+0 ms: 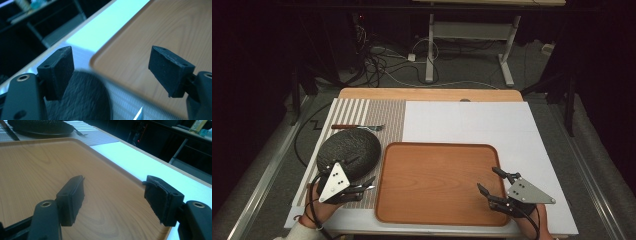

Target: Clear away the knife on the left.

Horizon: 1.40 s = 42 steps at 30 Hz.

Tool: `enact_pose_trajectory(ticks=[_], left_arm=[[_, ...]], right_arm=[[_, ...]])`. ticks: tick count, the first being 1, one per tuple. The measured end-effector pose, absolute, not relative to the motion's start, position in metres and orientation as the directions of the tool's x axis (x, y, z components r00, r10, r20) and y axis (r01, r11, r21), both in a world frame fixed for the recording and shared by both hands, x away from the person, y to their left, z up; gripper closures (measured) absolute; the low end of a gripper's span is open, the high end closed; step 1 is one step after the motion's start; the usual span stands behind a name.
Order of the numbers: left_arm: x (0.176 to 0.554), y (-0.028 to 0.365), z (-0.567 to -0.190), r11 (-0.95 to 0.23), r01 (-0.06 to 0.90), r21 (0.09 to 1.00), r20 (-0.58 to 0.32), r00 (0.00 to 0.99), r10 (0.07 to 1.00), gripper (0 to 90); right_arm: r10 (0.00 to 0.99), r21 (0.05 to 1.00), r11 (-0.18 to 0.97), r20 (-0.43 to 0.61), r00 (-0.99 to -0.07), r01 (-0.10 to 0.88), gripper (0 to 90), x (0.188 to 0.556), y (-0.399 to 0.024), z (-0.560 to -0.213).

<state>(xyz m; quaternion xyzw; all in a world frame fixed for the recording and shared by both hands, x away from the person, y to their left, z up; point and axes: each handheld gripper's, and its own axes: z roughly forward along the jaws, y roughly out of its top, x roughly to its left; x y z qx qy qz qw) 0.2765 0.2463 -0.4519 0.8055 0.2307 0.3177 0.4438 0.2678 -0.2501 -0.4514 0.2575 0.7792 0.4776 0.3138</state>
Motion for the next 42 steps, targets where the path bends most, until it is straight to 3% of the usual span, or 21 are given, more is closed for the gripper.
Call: enact_pose_trajectory(ticks=[16, 29, 34, 42], left_arm=[[0.274, 0.268, -0.453, -0.586, 0.178, 0.791, 0.315, 0.702, 0.639, 15.7], [0.276, 0.324, -0.447, -0.556, 0.289, 0.779, 0.28, 0.634, 0.721, 15.8], [0.283, 0.355, -0.46, -0.496, 0.41, 0.766, 0.178, 0.605, 0.776, 15.7], [0.295, 0.368, -0.484, -0.493, 0.577, 0.652, 0.022, 0.635, 0.772, 18.6]], right_arm=[[0.677, 0.893, 0.437, -0.248, -0.693, 0.107, 32.8, 0.272, -0.242, -0.453], [0.66, 0.888, 0.446, -0.242, -0.711, 0.112, 32.7, 0.279, -0.238, -0.456], [0.662, 0.888, 0.445, -0.237, -0.711, 0.118, 32.6, 0.28, -0.238, -0.456], [0.651, 0.882, 0.454, -0.235, -0.722, 0.123, 32.5, 0.283, -0.234, -0.458]])
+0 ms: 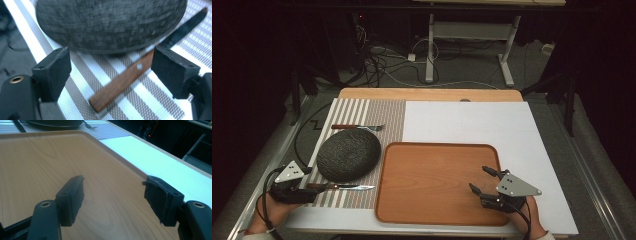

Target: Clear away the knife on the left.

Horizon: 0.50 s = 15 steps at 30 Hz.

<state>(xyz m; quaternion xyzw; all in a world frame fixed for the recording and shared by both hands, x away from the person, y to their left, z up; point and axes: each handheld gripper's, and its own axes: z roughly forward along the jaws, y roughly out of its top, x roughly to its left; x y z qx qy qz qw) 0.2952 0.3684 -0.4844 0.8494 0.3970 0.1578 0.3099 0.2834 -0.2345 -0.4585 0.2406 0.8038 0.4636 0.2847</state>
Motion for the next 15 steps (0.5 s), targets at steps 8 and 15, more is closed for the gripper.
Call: enact_pose_trajectory(ticks=[8, 15], left_arm=[[0.2974, 0.3668, -0.4877, -0.498, 0.61, 0.616, -0.052, 0.663, 0.747, 31.9], [0.291, 0.3601, -0.481, -0.571, 0.583, 0.578, -0.043, 0.72, 0.692, 50.5]], right_arm=[[0.649, 0.882, 0.455, -0.235, -0.724, 0.121, 32.5, 0.2836, -0.2353, -0.4583], [0.644, 0.88, 0.458, -0.234, -0.729, 0.122, 32.5, 0.2832, -0.2342, -0.4585]])
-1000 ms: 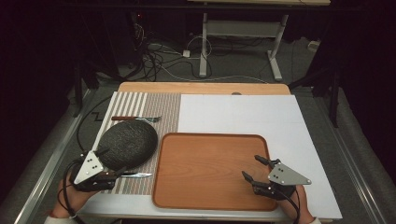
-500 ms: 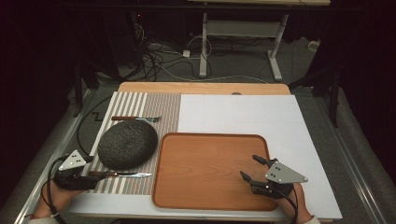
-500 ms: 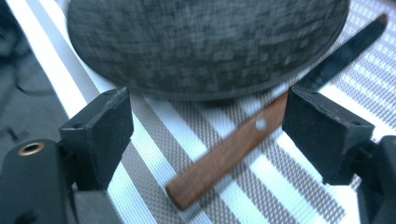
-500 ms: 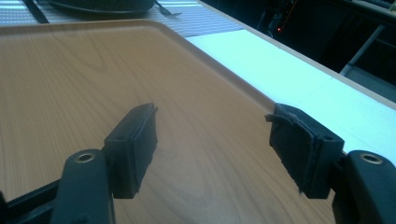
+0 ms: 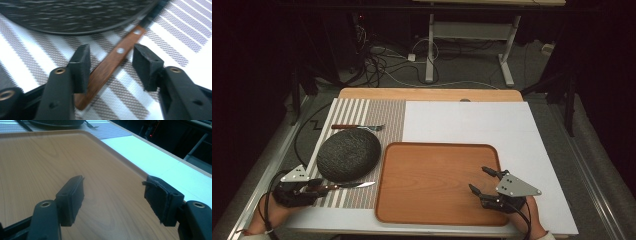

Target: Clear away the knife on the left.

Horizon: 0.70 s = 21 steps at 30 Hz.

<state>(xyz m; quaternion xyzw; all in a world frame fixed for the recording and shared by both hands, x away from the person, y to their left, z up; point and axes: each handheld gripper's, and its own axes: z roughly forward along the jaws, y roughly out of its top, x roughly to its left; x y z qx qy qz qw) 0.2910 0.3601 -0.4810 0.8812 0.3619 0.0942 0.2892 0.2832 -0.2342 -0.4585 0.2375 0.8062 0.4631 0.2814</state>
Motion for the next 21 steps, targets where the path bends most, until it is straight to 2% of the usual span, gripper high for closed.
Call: enact_pose_trajectory(ticks=[12, 15, 21], left_arm=[[0.291, 0.338, -0.479, -0.646, 0.51, 0.568, -0.052, 0.806, 0.59, 69.3], [0.293, 0.332, -0.48, -0.64, 0.503, 0.581, -0.065, 0.812, 0.58, 69.5], [0.292, 0.317, -0.482, -0.634, 0.49, 0.598, -0.022, 0.801, 0.599, 70.4]], right_arm=[[0.642, 0.88, 0.458, -0.227, -0.732, 0.129, 32.4, 0.284, -0.235, -0.46], [0.641, 0.88, 0.457, -0.224, -0.734, 0.131, 32.3, 0.284, -0.234, -0.46], [0.638, 0.878, 0.459, -0.221, -0.738, 0.134, 32.2, 0.284, -0.233, -0.46]])
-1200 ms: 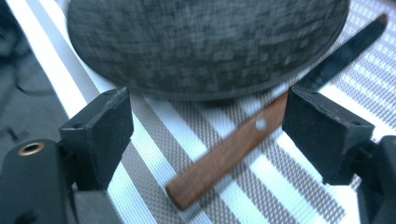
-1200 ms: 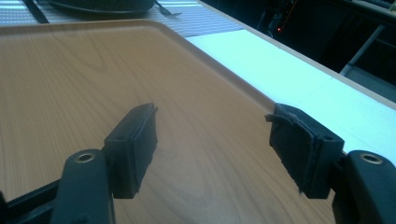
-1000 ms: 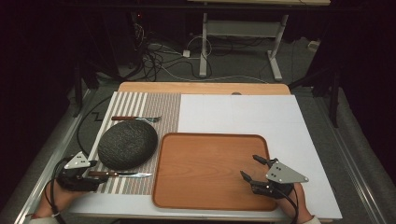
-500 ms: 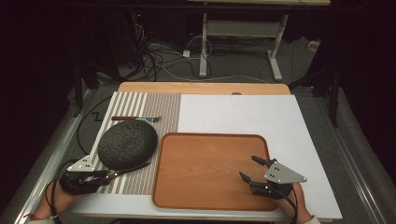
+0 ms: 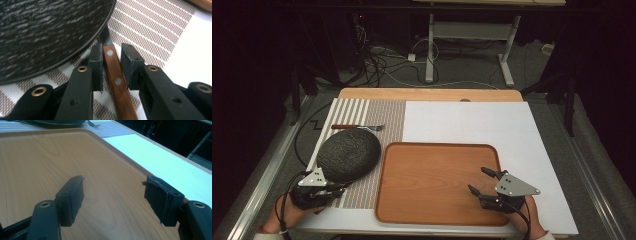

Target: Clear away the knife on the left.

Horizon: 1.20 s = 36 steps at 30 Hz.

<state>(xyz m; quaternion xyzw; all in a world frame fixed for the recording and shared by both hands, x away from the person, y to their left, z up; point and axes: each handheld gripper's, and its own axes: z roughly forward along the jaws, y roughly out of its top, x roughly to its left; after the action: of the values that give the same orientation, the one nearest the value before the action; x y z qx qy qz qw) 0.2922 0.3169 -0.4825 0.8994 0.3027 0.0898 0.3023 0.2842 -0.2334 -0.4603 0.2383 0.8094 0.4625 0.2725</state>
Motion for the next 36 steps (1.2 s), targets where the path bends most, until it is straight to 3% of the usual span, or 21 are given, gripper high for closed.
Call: enact_pose_trajectory(ticks=[13, 15, 36], left_arm=[[0.282, 0.32, -0.48, -0.65, 0.401, 0.646, 0.051, 0.826, 0.561, 74.1], [0.276, 0.318, -0.474, -0.665, 0.383, 0.641, 0.104, 0.815, 0.569, 74.1], [0.262, 0.288, -0.452, -0.58, 0.243, 0.778, 0.126, 0.844, 0.522, 74.1]], right_arm=[[0.641, 0.877, 0.461, -0.223, -0.735, 0.136, 32.2, 0.284, -0.234, -0.461], [0.641, 0.877, 0.461, -0.223, -0.734, 0.137, 32.2, 0.284, -0.233, -0.461], [0.644, 0.879, 0.458, -0.223, -0.732, 0.135, 32.2, 0.284, -0.234, -0.46]])
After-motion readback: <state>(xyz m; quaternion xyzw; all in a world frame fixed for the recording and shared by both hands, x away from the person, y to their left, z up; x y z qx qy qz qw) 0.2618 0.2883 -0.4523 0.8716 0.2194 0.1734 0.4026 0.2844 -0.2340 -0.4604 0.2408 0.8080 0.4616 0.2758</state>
